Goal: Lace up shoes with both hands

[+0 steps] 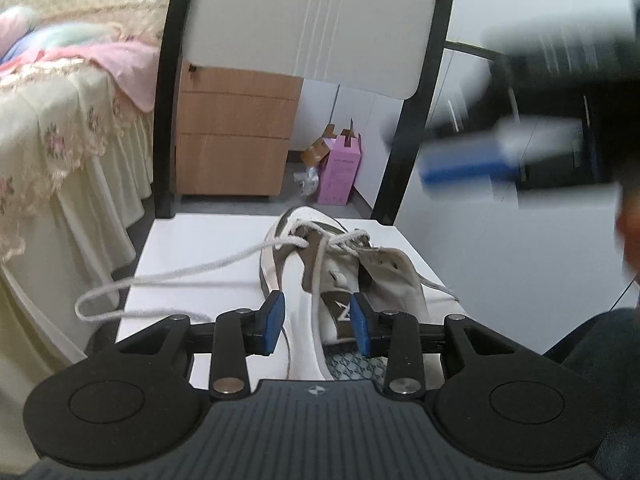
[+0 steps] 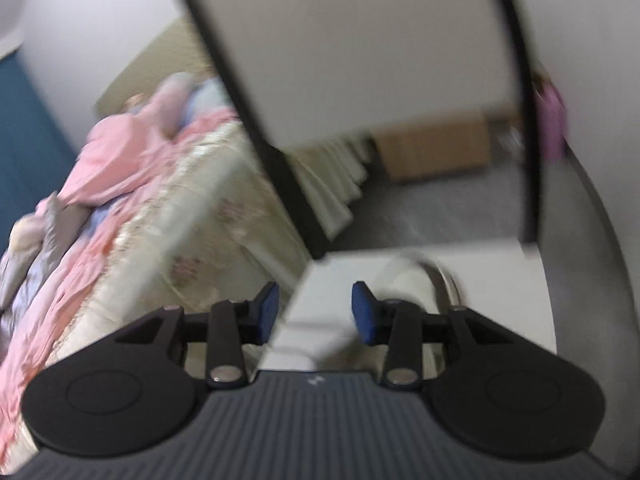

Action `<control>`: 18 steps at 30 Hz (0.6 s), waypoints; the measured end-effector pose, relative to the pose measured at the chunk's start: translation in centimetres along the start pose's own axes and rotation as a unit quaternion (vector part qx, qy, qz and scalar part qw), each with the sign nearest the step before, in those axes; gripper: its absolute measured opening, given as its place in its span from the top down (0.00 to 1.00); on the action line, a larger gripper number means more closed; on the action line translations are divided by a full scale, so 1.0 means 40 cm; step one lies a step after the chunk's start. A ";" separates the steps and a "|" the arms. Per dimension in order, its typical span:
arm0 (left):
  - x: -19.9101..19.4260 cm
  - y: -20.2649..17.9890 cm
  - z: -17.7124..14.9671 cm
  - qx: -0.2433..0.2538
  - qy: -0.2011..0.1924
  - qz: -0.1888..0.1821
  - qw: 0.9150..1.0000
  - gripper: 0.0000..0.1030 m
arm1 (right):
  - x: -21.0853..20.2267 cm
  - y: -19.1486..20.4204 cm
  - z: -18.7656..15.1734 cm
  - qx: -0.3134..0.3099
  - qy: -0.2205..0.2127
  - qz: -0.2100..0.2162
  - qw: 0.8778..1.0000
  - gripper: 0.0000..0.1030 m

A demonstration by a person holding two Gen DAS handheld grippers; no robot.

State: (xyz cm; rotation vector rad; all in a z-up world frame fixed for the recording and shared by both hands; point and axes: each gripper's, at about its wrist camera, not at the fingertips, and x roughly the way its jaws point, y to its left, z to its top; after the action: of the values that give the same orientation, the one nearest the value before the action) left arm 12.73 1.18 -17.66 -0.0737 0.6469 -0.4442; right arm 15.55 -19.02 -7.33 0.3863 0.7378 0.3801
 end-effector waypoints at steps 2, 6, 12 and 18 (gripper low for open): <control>0.002 -0.007 -0.004 -0.001 0.004 0.004 1.000 0.61 | -0.006 -0.060 -0.058 0.038 0.005 -0.012 0.999 0.59; 0.004 -0.010 -0.010 -0.030 0.004 0.000 1.000 0.61 | -0.018 -0.140 -0.164 0.083 0.000 -0.010 0.996 0.60; -0.003 -0.020 -0.016 -0.042 0.005 0.010 0.999 0.61 | -0.014 -0.220 -0.215 0.180 -0.030 0.010 0.983 0.63; -0.008 -0.044 -0.022 -0.047 0.003 0.004 0.999 0.60 | 0.009 -0.344 -0.235 0.334 -0.040 0.089 0.938 0.62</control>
State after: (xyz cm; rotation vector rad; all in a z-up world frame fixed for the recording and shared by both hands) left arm 11.30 -0.21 -17.83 -0.1582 0.6746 -0.4058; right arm 11.83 -28.81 -20.30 1.1107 0.7423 0.2718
